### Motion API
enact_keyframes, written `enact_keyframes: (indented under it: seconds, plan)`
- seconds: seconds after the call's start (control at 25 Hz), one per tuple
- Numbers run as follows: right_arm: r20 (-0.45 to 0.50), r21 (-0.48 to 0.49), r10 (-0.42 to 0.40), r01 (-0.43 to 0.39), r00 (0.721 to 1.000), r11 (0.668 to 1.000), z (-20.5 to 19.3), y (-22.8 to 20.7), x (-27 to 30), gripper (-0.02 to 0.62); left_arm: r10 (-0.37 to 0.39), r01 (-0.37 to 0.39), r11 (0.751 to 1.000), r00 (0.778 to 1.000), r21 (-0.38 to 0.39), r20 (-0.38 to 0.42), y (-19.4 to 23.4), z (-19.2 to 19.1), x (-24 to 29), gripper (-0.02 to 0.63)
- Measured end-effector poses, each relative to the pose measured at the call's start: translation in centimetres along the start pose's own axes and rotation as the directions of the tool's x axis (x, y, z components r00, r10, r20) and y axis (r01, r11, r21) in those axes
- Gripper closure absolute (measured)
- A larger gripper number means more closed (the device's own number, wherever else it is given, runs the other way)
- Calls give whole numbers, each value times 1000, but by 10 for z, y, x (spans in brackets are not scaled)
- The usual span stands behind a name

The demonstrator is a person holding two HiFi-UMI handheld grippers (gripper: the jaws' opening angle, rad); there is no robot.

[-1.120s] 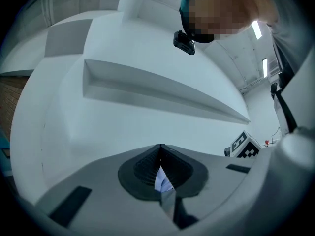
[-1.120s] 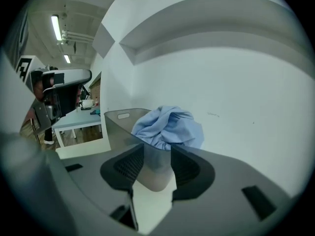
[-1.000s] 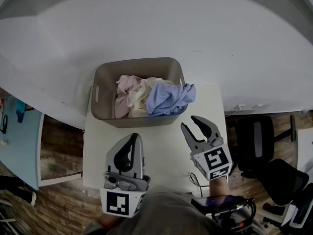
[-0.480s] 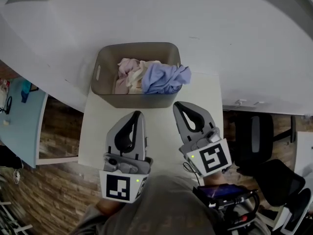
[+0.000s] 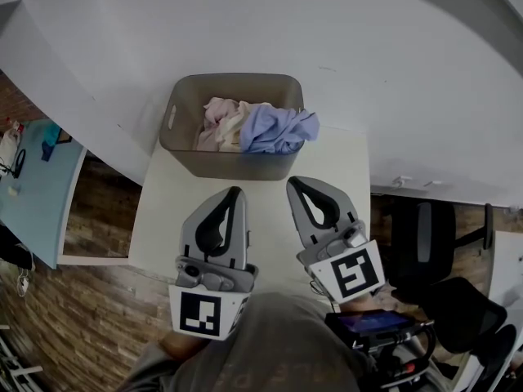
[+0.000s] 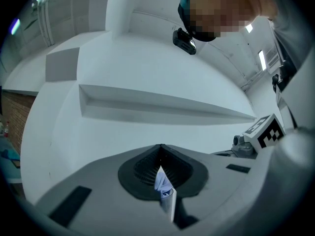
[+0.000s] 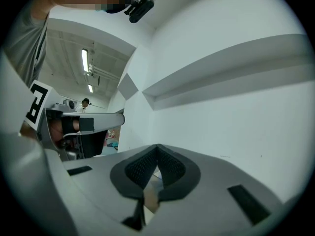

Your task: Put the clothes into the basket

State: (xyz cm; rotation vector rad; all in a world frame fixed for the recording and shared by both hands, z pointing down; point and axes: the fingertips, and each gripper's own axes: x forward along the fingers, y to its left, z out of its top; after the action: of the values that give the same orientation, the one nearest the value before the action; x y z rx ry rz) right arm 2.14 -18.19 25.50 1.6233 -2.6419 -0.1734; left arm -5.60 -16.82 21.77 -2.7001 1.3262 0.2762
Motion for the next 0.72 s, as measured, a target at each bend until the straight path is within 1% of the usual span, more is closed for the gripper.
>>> enact_keyframes:
  seconds: [0.32, 0.72]
  plan:
    - [18, -8, 27, -27, 999, 1000, 5, 6, -6, 589, 11, -11, 1000, 1000, 14, 7, -5, 6, -7, 598]
    - [14, 1, 41, -41, 999, 999, 3, 10, -7, 589, 24, -24, 999, 1000, 25, 12, -6, 7, -12, 598]
